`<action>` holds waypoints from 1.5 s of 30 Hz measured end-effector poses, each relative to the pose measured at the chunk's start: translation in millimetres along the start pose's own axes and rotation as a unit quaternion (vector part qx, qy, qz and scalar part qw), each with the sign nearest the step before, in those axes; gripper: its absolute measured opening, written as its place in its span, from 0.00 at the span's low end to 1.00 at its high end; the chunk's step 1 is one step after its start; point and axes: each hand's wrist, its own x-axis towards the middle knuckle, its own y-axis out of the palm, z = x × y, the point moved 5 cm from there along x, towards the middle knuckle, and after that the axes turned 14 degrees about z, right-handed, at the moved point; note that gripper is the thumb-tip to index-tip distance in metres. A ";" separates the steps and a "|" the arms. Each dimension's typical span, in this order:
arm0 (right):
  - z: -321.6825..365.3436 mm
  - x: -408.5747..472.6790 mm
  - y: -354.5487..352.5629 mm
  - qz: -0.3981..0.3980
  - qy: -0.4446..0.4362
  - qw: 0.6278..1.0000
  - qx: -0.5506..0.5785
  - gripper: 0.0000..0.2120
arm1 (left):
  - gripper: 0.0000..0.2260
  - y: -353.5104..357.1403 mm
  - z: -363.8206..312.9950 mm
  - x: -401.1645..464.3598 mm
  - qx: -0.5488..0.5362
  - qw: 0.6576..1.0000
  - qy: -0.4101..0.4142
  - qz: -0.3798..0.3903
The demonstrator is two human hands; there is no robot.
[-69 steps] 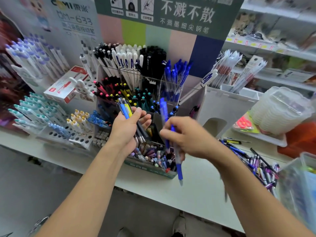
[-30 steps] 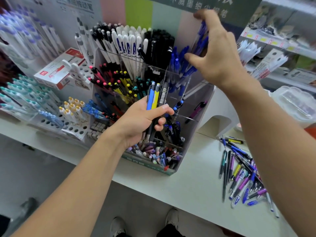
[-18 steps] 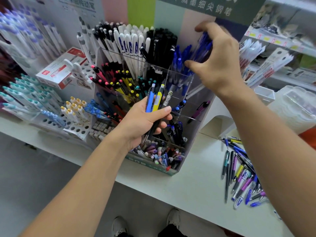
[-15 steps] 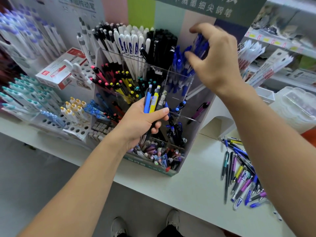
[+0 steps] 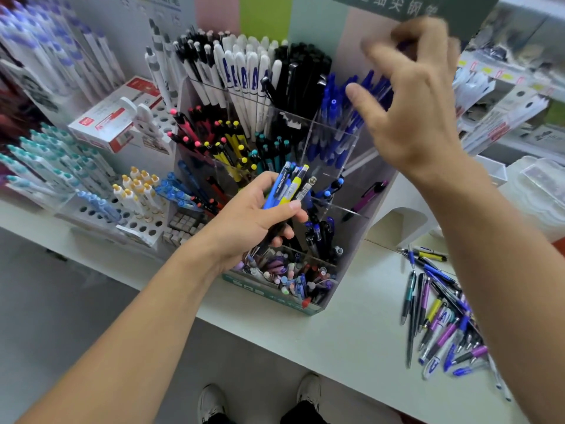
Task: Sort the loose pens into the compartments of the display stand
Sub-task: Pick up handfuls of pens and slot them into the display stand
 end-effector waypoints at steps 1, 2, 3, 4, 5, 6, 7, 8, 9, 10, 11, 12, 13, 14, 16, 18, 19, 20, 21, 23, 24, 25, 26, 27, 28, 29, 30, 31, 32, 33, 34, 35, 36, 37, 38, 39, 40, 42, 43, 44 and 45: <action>4.7 -6.6 -7.3 -0.044 -0.011 0.999 -0.006 0.21 | 0.06 -0.4 -0.1 -0.9 0.016 1.000 0.004 0.002; 12.0 -15.3 -13.8 -0.088 -0.025 0.996 0.016 0.18 | 0.06 -0.7 -0.8 -1.5 0.039 0.999 0.011 0.002; 19.3 -23.5 -13.9 -0.095 -0.039 0.993 0.063 0.14 | 0.07 -1.0 -1.7 -2.2 0.064 0.998 0.021 0.001; 26.3 -31.4 -6.4 -0.054 -0.048 0.990 0.117 0.11 | 0.08 0.1 -3.2 -2.5 0.088 0.996 0.032 0.002; 32.4 -38.2 7.2 0.022 -0.038 0.986 0.160 0.11 | 0.09 2.0 -5.3 -2.4 0.119 0.992 0.044 0.003; 36.0 -44.7 23.9 0.105 -0.021 0.975 0.193 0.11 | 0.11 3.7 -7.0 -1.8 0.160 0.986 0.051 0.002; 36.2 -51.1 40.0 0.168 -0.002 0.960 0.223 0.10 | 0.13 5.2 -7.2 -1.0 0.208 0.977 0.052 0.001; 33.5 -55.6 52.2 0.199 0.018 0.946 0.254 0.10 | 0.14 6.3 -6.8 -0.3 0.246 0.968 0.049 -0.003; 28.8 -57.4 59.5 0.212 0.038 0.935 0.283 0.09 | 0.15 6.7 -6.8 0.6 0.267 0.963 0.048 -0.005; 24.5 -57.3 64.1 0.222 0.051 0.923 0.310 0.09 | 0.15 6.2 -6.4 1.5 0.272 0.961 0.049 -0.008; 22.4 -56.5 66.6 0.236 0.059 0.911 0.334 0.09 | 0.14 5.2 -6.1 1.9 0.274 0.961 0.048 -0.012; 21.8 -55.3 66.5 0.251 0.065 0.899 0.354 0.08 | 0.13 4.5 -6.5 2.3 0.277 0.960 0.045 -0.017; 20.8 -53.5 64.5 0.261 0.068 0.890 0.367 0.07 | 0.11 3.1 -7.3 2.9 0.285 0.957 0.040 -0.025; 18.0 -51.2 62.2 0.266 0.070 0.886 0.373 0.07 | 0.10 1.6 -8.3 3.3 0.294 0.955 0.034 -0.033; 9.4 -47.3 54.5 0.271 0.080 0.888 0.364 0.07 | 0.09 -2.4 -6.9 2.3 0.296 0.954 0.018 -0.047; 1.4 -46.0 48.4 0.294 0.083 0.880 0.363 0.06 | 0.09 -5.3 -6.0 -1.3 0.278 0.959 0.023 -0.048; 1.2 -47.0 47.9 0.313 0.084 0.864 0.385 0.05 | 0.08 -5.5 -6.7 -3.2 0.278 0.959 0.030 -0.042; 4.0 -49.4 48.8 0.336 0.087 0.845 0.408 0.02 | 0.07 -4.0 -7.0 -5.1 0.282 0.958 0.036 -0.032; 8.4 -51.2 49.5 0.353 0.083 0.835 0.415 0.01 | 0.07 -2.4 -8.4 -6.3 0.288 0.956 0.042 -0.023; 17.6 -51.0 51.5 0.377 0.038 0.851 0.363 0.03 | 0.09 -1.3 -10.4 -6.4 0.307 0.950 0.046 -0.030; 22.8 -49.8 51.3 0.387 0.005 0.867 0.315 0.03 | 0.10 -2.3 -10.7 -5.8 0.318 0.946 0.045 -0.042; 28.0 -48.7 49.9 0.394 -0.025 0.878 0.271 0.03 | 0.11 -3.4 -10.8 -5.2 0.326 0.943 0.044 -0.051; 30.1 -47.5 49.0 0.398 -0.040 0.883 0.246 0.04 | 0.11 -4.2 -10.5 -4.8 0.330 0.942 0.041 -0.056; 29.8 -46.1 47.1 0.397 -0.039 0.883 0.246 0.04 | 0.10 -4.8 -10.2 -4.2 0.330 0.941 0.037 -0.057; 27.1 -44.6 44.5 0.393 -0.032 0.883 0.255 0.04 | 0.08 -5.7 -9.0 -3.6 0.330 0.942 0.032 -0.056; 22.2 -42.3 40.5 0.380 -0.021 0.886 0.264 0.04 | 0.06 -7.0 -7.7 -3.7 0.329 0.942 0.026 -0.056; 16.2 -38.4 33.9 0.360 -0.008 0.891 0.276 0.05 | 0.05 -9.0 -6.7 -3.9 0.328 0.943 0.018 -0.057; 8.8 -34.4 24.9 0.337 0.004 0.897 0.287 0.05 | 0.04 -10.8 -5.1 -5.0 0.319 0.946 0.009 -0.054; 1.5 -30.0 13.2 0.312 0.012 0.903 0.294 0.06 | 0.02 -12.4 -3.8 -6.4 0.300 0.953 0.002 -0.047; -4.8 -26.3 -0.7 0.287 0.016 0.913 0.290 0.07 | 0.01 -13.1 -2.9 -8.0 0.271 0.962 -0.003 -0.037; -9.9 -23.0 -15.7 0.260 0.013 0.928 0.268 0.08 | 0.02 -13.7 -1.8 -9.9 0.235 0.971 -0.007 -0.028; -12.0 -20.7 -29.4 0.233 0.003 0.946 0.225 0.08 | 0.03 -13.8 -1.1 -11.6 0.198 0.980 -0.011 -0.024; -11.5 -18.9 -39.8 0.216 -0.010 0.961 0.172 0.08 | 0.05 -13.6 -0.7 -12.2 0.164 0.986 -0.014 -0.023; -10.0 -17.5 -44.8 0.210 -0.019 0.970 0.124 0.07 | 0.07 -13.6 -0.2 -12.6 0.136 0.990 -0.015 -0.024; -7.7 -16.2 -45.2 0.213 -0.024 0.973 0.089 0.07 | 0.09 -14.0 1.2 -12.0 0.112 0.993 -0.014 -0.025; -5.7 -15.4 -41.2 0.224 -0.027 0.972 0.060 0.07 | 0.10 -13.7 3.7 -12.1 0.090 0.995 -0.015 -0.028; -3.2 -14.6 -34.6 0.238 -0.028 0.970 0.034 0.07 | 0.12 -13.3 6.1 -11.7 0.068 0.997 -0.015 -0.030; 4.8 -14.5 -16.3 0.273 -0.038 0.961 -0.007 0.06 | 0.13 -13.5 10.0 -13.1 0.030 0.999 -0.015 -0.037; 9.0 -15.2 -6.7 0.286 -0.048 0.957 -0.018 0.06 | 0.12 -13.9 11.6 -13.7 0.014 0.999 -0.014 -0.043; 12.3 -15.6 2.4 0.296 -0.056 0.953 -0.024 0.05 | 0.11 -14.6 13.0 -14.4 -0.001 0.999 -0.012 -0.050; 14.8 -15.3 10.5 0.302 -0.061 0.951 -0.024 0.05 | 0.10 -15.9 13.8 -14.6 -0.016 0.998 -0.011 -0.057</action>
